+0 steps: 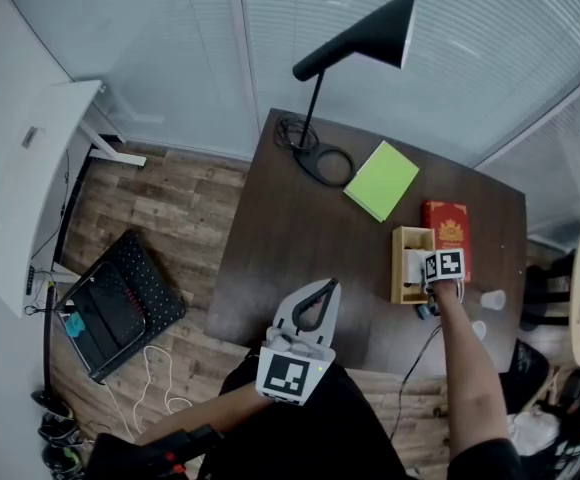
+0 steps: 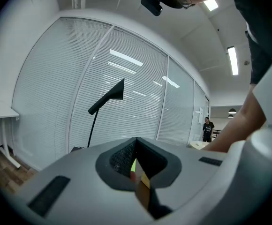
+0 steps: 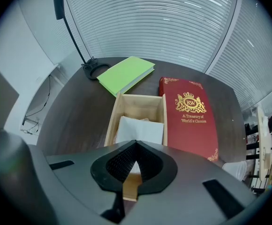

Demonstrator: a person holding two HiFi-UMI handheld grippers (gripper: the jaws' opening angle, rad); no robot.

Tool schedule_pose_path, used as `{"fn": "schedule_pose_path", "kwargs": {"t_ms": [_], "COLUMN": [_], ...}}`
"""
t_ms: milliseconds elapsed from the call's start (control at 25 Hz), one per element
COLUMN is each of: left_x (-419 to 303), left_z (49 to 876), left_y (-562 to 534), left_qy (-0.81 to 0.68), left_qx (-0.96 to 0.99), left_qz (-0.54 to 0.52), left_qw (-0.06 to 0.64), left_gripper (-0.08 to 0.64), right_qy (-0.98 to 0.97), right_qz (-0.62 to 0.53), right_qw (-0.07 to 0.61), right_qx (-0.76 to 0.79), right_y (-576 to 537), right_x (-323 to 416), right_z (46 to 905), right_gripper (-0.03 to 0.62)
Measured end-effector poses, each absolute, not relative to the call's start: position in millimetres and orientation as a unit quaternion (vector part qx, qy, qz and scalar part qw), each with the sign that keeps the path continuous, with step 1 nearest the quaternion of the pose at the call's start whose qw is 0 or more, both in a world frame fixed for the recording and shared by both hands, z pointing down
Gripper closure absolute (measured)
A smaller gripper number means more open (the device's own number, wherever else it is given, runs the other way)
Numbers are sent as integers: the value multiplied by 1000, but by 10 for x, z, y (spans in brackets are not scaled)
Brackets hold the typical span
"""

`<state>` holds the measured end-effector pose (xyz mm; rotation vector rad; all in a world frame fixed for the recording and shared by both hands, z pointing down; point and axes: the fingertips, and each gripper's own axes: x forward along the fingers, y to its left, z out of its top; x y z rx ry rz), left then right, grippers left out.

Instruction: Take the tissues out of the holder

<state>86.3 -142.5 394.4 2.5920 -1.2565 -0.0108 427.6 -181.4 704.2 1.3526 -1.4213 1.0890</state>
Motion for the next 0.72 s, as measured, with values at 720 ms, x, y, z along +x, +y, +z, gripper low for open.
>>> {"fn": "schedule_pose_path", "kwargs": {"t_ms": [720], "left_x": [745], "left_z": [3851], "left_y": [-1228], "left_qy": [-435], "left_qx": [891], "left_qz": [-20], "left_qw": [126], "left_gripper": [560], "right_qy": [-578], "right_qz": [424], "right_qw": [428], "right_qx": [550], "right_y": [-1816], "right_x": [4266], "right_z": [6611], "right_gripper": [581]}}
